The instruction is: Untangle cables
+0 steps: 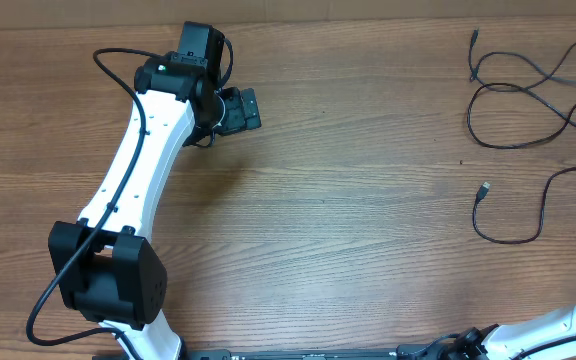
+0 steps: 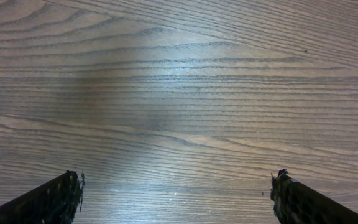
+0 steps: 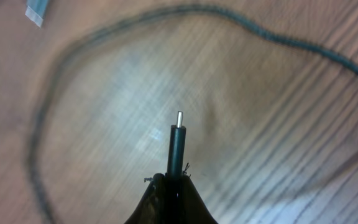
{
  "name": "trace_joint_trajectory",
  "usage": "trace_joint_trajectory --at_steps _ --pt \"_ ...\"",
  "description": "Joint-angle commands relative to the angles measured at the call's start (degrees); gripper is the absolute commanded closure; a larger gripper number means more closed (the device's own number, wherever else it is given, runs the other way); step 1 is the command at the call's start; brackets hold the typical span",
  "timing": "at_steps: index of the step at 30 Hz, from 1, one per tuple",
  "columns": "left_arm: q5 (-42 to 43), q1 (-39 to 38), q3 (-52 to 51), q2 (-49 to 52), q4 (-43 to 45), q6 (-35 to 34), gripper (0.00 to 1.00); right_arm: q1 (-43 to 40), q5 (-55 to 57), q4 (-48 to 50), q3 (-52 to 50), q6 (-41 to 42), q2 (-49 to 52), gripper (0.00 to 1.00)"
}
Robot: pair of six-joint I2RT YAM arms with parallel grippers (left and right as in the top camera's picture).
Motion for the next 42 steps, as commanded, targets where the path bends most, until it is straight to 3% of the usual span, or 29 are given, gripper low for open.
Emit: trace_joint_trajectory --at_steps 1,7,14,23,34,42 --pt "-0.5 -0.1 0.6 -1.5 0.2 0.2 0.0 0.0 -6.2 -1.6 4.5 6.6 -0.5 0.96" --pt "-0.5 -0.1 0.6 -1.5 0.1 0.2 0.01 0.0 -10.8 -2.5 5.2 23.9 -0.6 0.96" --pt "-0.5 -0.1 0.6 -1.5 0.2 0.2 0.01 1.1 -11.0 -2.9 5.1 26.8 -0.5 0.96" --pt "-0.5 -0.1 0.6 -1.5 0.1 0.2 0.0 3.7 -6.2 -2.9 2.3 41.0 -0.5 0.96" --pt "-0.1 -0.1 0.6 -1.5 0.1 0.2 0.01 9.7 1.8 -3.7 1.2 48.3 -0.4 0.96" --pt "-0.1 -0.1 0.6 -1.5 0.1 0.2 0.0 13.2 8.3 -1.9 -0.6 48.3 -0.2 0.96"
